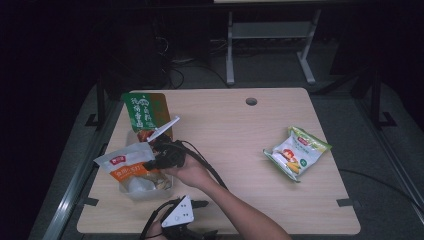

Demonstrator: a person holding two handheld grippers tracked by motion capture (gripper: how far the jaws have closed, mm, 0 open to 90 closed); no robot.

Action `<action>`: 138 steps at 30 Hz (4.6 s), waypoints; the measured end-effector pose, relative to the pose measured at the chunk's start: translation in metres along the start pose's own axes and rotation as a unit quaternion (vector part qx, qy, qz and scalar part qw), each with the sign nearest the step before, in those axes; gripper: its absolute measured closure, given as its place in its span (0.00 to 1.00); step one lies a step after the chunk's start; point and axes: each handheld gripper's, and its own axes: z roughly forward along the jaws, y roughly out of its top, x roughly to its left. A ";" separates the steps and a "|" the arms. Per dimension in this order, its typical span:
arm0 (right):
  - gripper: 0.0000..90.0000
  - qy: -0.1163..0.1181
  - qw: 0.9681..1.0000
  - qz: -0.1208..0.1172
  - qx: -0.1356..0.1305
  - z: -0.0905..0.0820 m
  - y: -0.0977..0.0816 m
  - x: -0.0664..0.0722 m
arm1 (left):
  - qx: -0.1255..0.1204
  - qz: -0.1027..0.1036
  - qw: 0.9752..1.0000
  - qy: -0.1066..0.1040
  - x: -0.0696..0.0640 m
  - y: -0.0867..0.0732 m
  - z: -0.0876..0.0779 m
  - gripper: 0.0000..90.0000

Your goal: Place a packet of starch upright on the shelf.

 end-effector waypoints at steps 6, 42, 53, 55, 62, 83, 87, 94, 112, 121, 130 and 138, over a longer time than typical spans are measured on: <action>1.00 -0.007 1.000 -0.002 0.007 -0.001 -0.005 -0.001 | 0.000 -0.004 1.000 0.000 -0.001 0.000 0.000 0.20; 0.75 0.026 0.999 0.019 -0.027 -0.030 -0.027 -0.008 | 0.003 -0.006 1.000 -0.001 -0.001 0.000 0.001 0.20; 0.64 0.002 0.998 0.029 -0.048 -0.069 -0.048 -0.017 | 0.003 -0.012 1.000 0.001 0.003 0.000 0.000 0.20; 0.63 -0.003 0.998 0.030 -0.048 -0.075 -0.052 -0.020 | 0.003 -0.017 1.000 0.002 0.003 0.000 0.001 0.20; 0.57 -0.026 0.997 0.045 -0.051 -0.097 -0.071 -0.028 | 0.004 -0.014 1.000 0.004 0.006 0.000 -0.001 0.20; 0.47 -0.125 0.984 0.103 -0.068 -0.181 -0.146 -0.052 | -0.001 -0.021 1.000 0.014 0.013 0.000 -0.003 0.20; 0.47 -0.145 0.979 0.123 -0.073 -0.200 -0.163 -0.057 | -0.001 -0.019 1.000 0.015 0.015 0.000 -0.003 0.20; 0.45 -0.182 0.969 0.149 -0.073 -0.228 -0.189 -0.064 | -0.005 -0.023 1.000 0.015 0.014 0.001 -0.003 0.20; 0.43 -0.271 0.936 0.208 -0.083 -0.291 -0.253 -0.072 | -0.006 -0.027 1.000 0.014 0.014 0.001 -0.002 0.20; 0.42 -0.305 0.918 0.238 -0.087 -0.308 -0.280 -0.081 | -0.004 -0.024 1.000 0.013 0.014 0.001 -0.001 0.20; 0.40 -0.334 0.900 0.266 -0.092 -0.320 -0.302 -0.091 | -0.002 -0.026 1.000 0.013 0.014 0.000 0.001 0.20; 0.37 -0.340 0.888 0.293 -0.100 -0.323 -0.317 -0.101 | 0.000 -0.026 1.000 0.012 0.014 0.000 0.002 0.20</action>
